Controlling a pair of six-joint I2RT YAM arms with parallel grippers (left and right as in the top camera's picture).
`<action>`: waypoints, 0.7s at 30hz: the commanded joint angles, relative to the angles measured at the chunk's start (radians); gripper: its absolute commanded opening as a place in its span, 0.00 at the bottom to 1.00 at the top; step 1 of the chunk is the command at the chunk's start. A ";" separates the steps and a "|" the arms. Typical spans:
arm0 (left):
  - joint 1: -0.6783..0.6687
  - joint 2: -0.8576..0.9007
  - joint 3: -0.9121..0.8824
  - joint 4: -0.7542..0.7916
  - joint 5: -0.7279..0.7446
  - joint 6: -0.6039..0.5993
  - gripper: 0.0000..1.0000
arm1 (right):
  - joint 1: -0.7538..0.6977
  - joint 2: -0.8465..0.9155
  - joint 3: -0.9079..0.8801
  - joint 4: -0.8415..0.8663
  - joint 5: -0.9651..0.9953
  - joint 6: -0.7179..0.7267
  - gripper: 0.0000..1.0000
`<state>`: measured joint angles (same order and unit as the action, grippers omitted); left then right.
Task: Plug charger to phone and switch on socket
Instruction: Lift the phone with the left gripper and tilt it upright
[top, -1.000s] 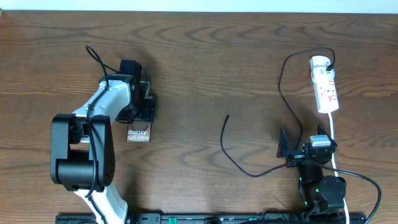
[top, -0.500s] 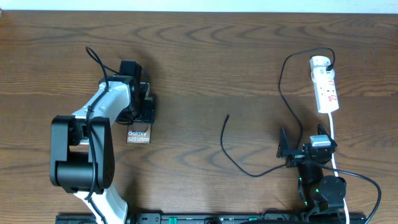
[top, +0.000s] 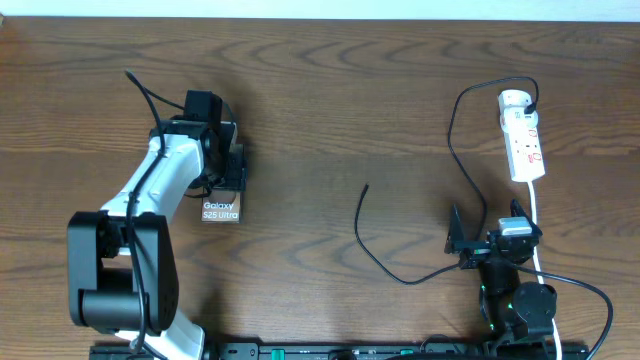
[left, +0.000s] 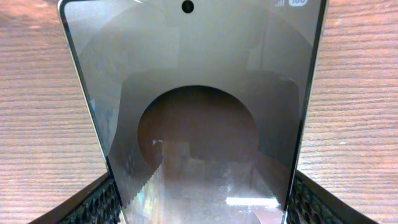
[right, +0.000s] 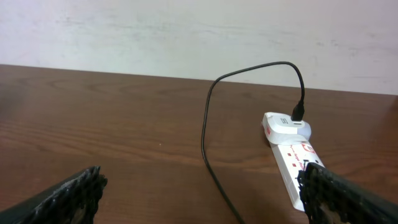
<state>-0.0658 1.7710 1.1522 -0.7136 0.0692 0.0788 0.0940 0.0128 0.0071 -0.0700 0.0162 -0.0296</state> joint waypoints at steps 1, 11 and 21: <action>0.001 -0.058 0.008 -0.003 0.002 -0.013 0.08 | 0.005 -0.004 -0.002 -0.003 0.008 0.014 0.99; 0.001 -0.161 0.010 -0.003 0.013 -0.039 0.07 | 0.005 -0.004 -0.002 -0.003 0.008 0.014 0.99; 0.001 -0.253 0.011 -0.003 0.081 -0.058 0.07 | 0.005 -0.004 -0.002 -0.003 0.008 0.014 0.99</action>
<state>-0.0662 1.5616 1.1522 -0.7158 0.1280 0.0448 0.0940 0.0128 0.0071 -0.0700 0.0162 -0.0296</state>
